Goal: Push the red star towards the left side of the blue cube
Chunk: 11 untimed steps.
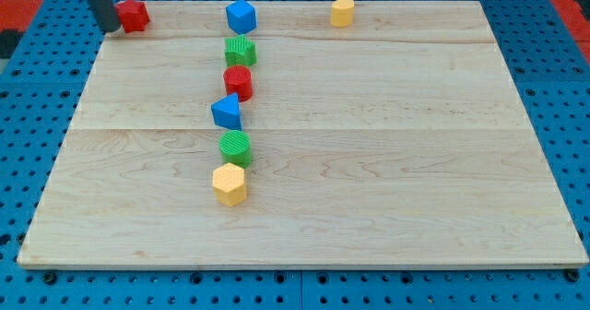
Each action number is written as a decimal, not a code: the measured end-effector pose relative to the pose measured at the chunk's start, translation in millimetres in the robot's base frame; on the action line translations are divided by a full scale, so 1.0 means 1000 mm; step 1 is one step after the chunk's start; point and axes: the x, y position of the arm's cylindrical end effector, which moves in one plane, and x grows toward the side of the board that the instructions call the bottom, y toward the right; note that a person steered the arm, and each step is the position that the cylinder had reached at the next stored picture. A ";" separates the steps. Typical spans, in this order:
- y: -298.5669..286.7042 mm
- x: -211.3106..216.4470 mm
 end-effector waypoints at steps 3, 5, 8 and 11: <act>-0.005 -0.023; 0.044 -0.039; 0.074 -0.049; 0.155 -0.042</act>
